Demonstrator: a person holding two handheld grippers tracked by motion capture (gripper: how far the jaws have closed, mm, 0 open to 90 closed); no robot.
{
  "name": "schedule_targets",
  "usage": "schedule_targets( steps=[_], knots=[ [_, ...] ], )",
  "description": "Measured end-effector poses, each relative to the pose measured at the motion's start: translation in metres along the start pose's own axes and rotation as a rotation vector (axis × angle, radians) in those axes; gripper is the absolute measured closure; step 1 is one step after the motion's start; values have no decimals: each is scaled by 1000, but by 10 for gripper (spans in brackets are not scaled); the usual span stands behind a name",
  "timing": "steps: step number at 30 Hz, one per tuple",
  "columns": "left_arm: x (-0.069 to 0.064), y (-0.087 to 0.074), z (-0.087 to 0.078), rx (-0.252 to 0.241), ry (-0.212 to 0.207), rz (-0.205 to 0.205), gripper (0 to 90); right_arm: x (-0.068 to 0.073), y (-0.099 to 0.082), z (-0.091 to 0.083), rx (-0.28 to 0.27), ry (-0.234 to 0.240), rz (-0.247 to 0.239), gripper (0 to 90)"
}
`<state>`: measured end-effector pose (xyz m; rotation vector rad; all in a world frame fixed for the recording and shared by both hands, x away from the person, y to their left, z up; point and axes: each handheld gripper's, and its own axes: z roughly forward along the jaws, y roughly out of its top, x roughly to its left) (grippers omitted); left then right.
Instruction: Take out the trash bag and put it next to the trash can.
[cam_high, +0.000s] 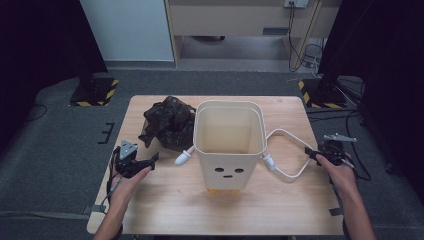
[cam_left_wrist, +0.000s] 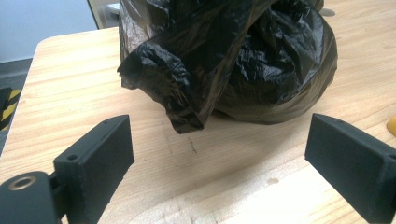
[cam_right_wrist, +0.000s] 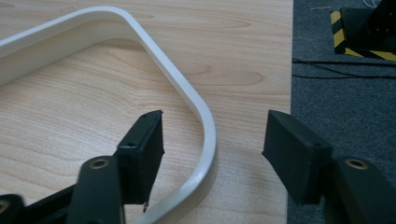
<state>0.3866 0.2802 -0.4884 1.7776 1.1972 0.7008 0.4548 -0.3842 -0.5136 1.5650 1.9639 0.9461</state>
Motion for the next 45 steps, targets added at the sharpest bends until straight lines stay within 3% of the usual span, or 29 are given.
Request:
schedule_targets(
  steps=[7,13,18,23,31,45],
  knots=[
    [-1,0,1,4,-3,4,73,1,5,10,16,-18,-28,554],
    [-2,0,2,4,-7,1,74,4,7,16,34,-21,-70,644],
    [-3,-1,2,13,-11,10,75,9,7,19,51,-26,-78,709],
    [-3,-2,3,14,-18,10,75,11,7,20,58,-31,-83,749],
    [-2,-2,3,14,-19,10,77,3,5,16,41,-20,-75,793],
    [-1,-1,3,12,-21,5,78,9,15,-2,30,29,-147,798]
  ],
)
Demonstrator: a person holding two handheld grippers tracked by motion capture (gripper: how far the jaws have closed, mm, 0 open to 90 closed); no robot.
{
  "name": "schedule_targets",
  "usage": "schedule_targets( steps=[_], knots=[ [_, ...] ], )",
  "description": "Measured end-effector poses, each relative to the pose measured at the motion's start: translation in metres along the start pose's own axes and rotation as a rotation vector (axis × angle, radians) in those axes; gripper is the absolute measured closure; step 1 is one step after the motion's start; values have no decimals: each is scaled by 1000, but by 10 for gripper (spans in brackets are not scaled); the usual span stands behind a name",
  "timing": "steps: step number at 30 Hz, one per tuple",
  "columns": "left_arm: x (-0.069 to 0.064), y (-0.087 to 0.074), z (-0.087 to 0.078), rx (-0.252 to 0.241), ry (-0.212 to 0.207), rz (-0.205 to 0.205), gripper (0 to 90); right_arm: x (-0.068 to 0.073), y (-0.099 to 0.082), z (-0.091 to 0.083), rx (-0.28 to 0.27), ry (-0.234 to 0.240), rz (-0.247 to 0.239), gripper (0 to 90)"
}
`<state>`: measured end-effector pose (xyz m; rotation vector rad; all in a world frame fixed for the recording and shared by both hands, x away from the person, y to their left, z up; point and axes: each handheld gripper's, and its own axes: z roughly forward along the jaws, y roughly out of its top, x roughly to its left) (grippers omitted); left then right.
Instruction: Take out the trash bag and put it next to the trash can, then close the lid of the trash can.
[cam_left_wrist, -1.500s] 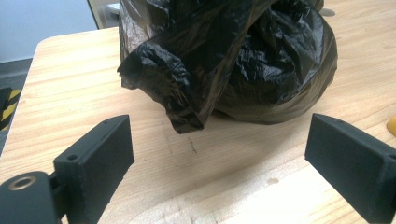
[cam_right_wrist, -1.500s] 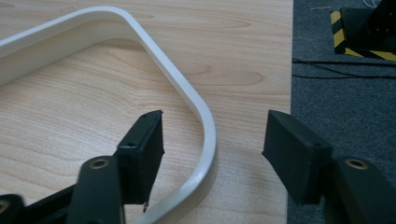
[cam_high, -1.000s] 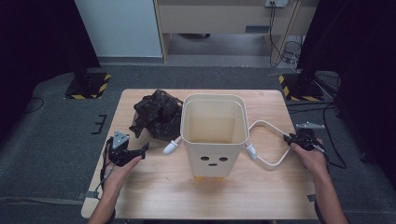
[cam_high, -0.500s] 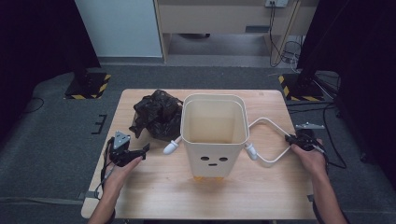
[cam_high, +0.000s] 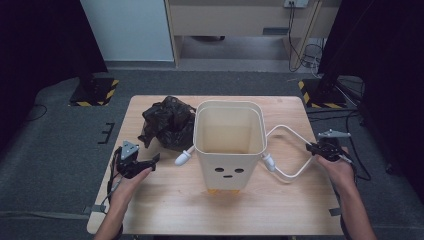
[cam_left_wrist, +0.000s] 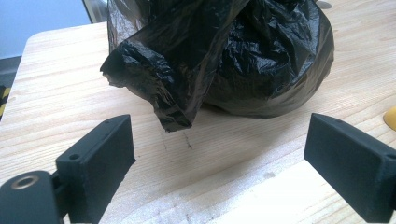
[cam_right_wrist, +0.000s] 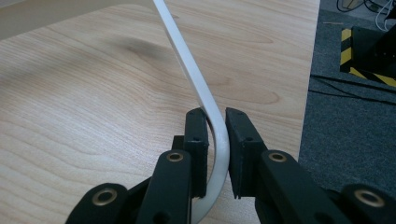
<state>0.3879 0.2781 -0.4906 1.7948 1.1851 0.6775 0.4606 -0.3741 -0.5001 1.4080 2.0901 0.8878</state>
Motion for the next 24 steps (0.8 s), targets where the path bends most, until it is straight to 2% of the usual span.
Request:
schedule_targets(
  steps=[3,14,19,24],
  knots=[
    [1,0,0,0,1,0,78,-1,2,-5,0,3,4,799],
    [2,2,-2,3,-3,5,78,-10,11,-31,3,-14,-38,800],
    [1,2,-5,9,0,-3,73,-11,17,-43,-3,-5,-54,800],
    [-1,3,-8,11,-1,7,69,-12,23,-55,-9,5,-60,801]
  ],
)
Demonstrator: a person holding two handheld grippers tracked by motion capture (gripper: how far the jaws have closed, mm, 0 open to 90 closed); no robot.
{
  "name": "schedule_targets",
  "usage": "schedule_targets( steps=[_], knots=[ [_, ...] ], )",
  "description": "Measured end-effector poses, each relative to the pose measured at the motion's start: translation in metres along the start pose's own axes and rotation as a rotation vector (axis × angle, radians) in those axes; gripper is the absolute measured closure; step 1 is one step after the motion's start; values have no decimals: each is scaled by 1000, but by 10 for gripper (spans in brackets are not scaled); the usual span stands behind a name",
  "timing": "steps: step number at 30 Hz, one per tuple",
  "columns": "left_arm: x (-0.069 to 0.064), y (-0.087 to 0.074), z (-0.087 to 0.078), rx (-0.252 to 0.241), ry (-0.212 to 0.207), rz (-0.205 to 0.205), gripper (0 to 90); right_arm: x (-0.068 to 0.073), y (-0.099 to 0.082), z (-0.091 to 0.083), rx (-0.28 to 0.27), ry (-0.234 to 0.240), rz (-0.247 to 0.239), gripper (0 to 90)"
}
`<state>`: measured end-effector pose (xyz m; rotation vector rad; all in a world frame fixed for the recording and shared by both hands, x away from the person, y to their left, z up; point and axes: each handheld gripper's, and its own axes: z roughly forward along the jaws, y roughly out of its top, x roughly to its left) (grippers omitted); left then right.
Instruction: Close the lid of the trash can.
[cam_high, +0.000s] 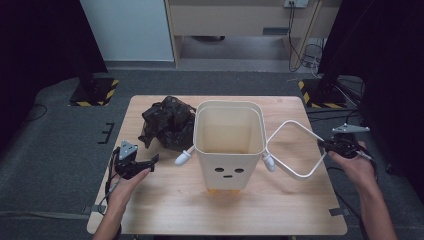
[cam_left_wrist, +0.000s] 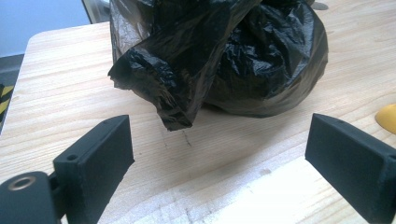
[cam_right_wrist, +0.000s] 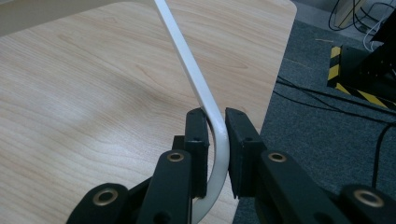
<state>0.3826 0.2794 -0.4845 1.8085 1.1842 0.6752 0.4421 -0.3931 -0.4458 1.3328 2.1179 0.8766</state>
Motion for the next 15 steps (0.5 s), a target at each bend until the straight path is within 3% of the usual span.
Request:
schedule_targets(
  steps=[15],
  knots=[
    [0,2,-3,2,9,23,65,-11,10,-44,-14,1,-30,801]
  ],
)
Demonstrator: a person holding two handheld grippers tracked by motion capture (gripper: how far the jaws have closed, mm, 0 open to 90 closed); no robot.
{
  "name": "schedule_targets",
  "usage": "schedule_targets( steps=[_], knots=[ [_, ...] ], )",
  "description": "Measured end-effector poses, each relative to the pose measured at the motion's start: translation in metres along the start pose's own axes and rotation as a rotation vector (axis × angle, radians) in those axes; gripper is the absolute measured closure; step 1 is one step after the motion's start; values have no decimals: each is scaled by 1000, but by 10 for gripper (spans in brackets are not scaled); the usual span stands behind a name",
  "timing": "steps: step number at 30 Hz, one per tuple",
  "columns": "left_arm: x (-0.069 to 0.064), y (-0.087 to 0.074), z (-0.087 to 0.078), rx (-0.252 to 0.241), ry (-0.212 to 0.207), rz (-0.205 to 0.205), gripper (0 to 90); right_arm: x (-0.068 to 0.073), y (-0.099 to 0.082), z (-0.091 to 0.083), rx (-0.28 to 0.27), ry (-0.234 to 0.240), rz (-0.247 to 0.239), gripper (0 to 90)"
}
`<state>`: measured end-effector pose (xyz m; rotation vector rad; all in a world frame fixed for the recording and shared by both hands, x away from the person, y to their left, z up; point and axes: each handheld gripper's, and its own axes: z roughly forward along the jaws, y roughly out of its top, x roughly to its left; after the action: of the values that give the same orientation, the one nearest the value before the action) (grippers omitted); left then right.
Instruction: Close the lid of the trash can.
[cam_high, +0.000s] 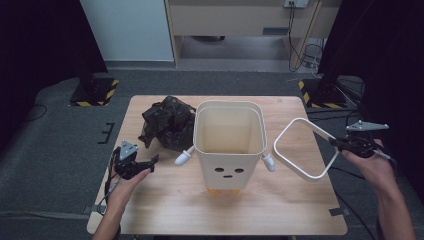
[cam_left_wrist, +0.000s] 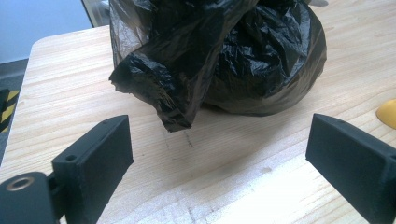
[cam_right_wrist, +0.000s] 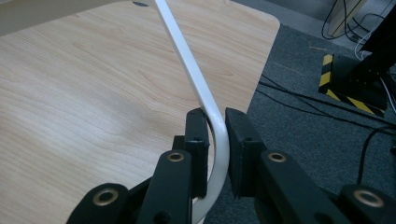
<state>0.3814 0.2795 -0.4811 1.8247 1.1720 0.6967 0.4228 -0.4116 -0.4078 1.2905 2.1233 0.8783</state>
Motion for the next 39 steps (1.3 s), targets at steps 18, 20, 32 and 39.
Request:
schedule_targets(
  steps=[18,20,32,39],
  knots=[
    [0,-1,-1,17,1,31,66,3,24,-55,-35,97,-29,803],
    [-1,-1,0,20,0,32,65,5,28,-59,-39,109,-37,803],
    [-4,-1,1,27,-10,42,65,19,44,-74,-63,190,-53,804],
    [-4,-1,1,36,-1,41,65,22,53,-85,-84,217,-76,804]
  ],
)
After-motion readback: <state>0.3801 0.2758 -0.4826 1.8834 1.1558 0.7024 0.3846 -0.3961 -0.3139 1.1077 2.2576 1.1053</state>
